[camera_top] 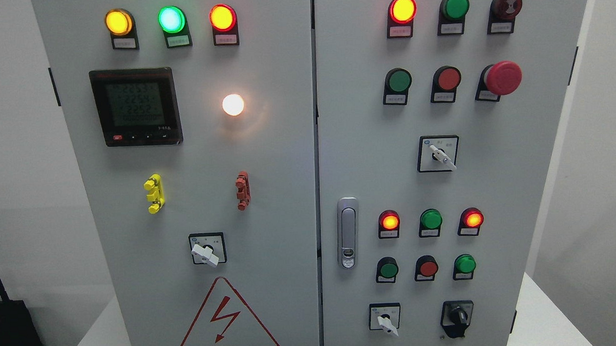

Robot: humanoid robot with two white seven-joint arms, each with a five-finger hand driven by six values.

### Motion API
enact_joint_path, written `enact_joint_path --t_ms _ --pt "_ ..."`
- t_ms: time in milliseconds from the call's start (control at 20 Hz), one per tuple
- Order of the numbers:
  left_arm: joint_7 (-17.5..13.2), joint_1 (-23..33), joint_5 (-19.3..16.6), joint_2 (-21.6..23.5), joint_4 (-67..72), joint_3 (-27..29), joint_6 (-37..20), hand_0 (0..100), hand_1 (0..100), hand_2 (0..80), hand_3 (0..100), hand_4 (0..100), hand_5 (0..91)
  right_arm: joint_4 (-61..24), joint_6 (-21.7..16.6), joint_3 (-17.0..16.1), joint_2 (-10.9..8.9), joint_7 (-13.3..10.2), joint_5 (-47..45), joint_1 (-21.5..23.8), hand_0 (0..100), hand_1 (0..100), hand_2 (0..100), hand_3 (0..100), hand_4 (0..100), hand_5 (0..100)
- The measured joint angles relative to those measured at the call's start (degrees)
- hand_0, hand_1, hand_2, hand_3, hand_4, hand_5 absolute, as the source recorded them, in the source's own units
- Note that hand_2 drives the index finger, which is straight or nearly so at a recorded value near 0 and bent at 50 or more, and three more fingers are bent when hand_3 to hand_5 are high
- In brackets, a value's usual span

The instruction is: Trip black knob to open circuit

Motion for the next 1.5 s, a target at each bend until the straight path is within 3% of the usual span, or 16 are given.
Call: enact_joint_path --t_ms 752,1052,1153,1353,1503 --pt "0.00 0.00 0.00 0.00 0.00 0.00 0.00 12 39 0.0 0 0 0.0 -0.67 -1.05 -0.08 0.05 -0.25 -0.09 0.17 0 25 0 0 0 0" --pt "0.00 0.00 0.00 0.00 0.00 0.00 0.00 12 39 0.0 0 0 0.0 -7.69 -1.36 -0.15 0.05 -1.76 -0.10 4.03 0 24 0 0 0 0" --pt "0.00 0.00 0.00 0.00 0.00 0.00 0.00 12 39 0.0 0 0 0.0 -9.23 -1.36 -0.16 0.05 -2.18 -0.11 4.58 0 24 0 5 0 0" --pt "0.00 0.00 0.00 0.00 0.00 0.00 0.00 12 39 0.0 0 0 0.0 -10.91 -2.88 -0.22 0.04 -2.53 -0.11 4.88 0 24 0 27 19 11" --pt "0.00 0.00 0.00 0.00 0.00 0.00 0.00 12 39 0.0 0 0 0.0 -12.55 -4.90 -0.32 0.02 -3.32 -0.11 5.74 0 24 0 35 28 18"
